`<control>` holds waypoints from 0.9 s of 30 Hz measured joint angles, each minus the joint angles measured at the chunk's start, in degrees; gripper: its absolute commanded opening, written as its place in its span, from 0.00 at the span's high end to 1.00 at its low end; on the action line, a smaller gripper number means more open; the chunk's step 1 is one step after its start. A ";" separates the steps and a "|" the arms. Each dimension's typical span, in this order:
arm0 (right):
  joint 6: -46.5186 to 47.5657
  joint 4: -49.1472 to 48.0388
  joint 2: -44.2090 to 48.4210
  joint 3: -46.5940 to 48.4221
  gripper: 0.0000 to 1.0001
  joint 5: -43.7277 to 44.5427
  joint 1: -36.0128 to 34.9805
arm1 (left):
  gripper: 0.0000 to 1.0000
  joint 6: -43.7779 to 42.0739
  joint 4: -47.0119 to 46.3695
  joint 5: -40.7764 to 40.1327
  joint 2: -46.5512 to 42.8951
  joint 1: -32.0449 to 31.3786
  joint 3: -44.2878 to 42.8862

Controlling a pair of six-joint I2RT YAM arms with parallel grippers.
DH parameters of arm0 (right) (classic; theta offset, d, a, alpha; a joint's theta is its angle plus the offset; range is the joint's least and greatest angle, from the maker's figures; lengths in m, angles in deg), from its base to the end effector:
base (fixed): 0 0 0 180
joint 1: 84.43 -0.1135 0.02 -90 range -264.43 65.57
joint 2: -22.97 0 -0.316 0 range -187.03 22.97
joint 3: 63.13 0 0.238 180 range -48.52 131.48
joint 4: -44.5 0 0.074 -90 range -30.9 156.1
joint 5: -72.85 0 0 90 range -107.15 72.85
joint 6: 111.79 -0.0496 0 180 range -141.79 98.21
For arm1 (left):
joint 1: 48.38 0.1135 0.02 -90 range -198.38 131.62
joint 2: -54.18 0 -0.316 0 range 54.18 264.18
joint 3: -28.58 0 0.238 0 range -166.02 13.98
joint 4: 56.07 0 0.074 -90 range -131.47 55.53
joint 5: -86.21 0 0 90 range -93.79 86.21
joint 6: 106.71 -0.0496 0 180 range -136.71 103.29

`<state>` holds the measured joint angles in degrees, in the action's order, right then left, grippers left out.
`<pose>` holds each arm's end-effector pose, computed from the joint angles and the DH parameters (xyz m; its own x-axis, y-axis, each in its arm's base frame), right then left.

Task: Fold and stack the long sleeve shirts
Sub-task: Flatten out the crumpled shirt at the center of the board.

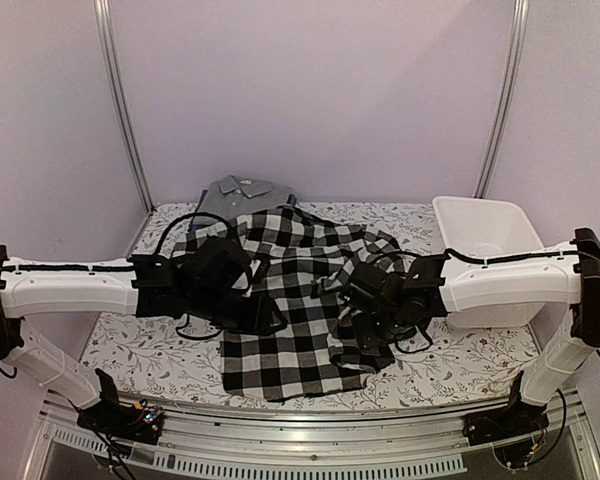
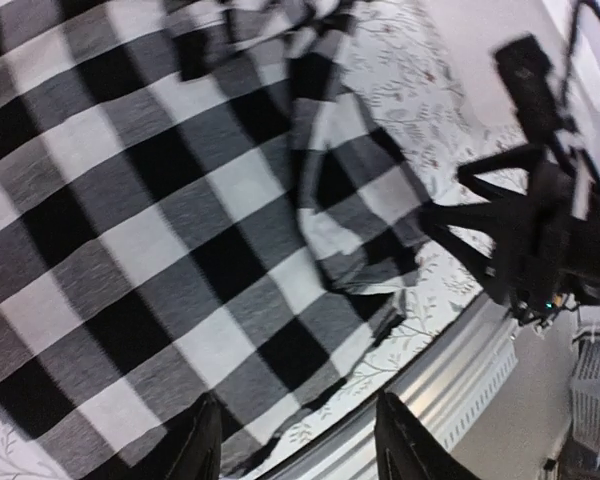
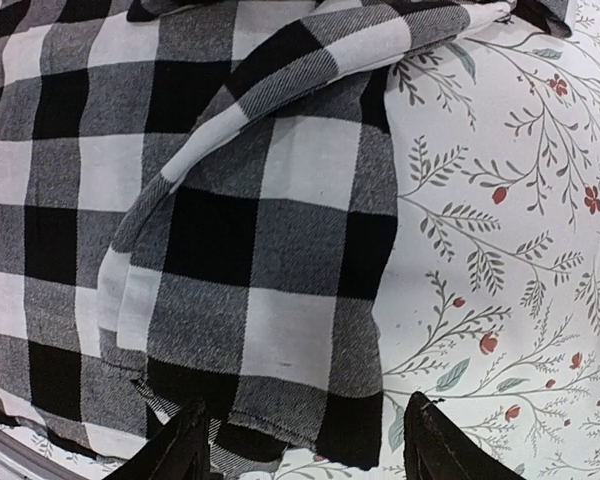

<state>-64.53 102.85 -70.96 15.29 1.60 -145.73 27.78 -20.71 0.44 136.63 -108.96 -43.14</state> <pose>0.1603 0.2595 0.2489 -0.8734 -0.2570 -0.4137 -0.2654 0.9634 -0.0381 0.1432 -0.2613 0.2935 -0.8788 0.1356 -0.4575 0.3896 0.7574 -0.5239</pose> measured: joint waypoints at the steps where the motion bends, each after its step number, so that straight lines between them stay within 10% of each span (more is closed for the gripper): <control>1: -0.87 0.26 -0.04 0.13 0.36 0.02 -1.09 | 0.48 1.55 1.07 -1.62 -2.21 1.66 3.06; 13: -2.40 1.64 -15.15 14.56 0.43 0.81 -6.95 | 0.43 9.20 4.61 0.79 -16.33 12.44 26.82; 27: -0.13 1.40 -22.97 18.05 0.88 1.73 -5.88 | 0.54 9.79 -2.40 7.37 -10.36 12.85 29.51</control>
<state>-64.67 104.25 -93.93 33.34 3.32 -151.61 37.57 -23.12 7.80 126.27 -96.11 -13.63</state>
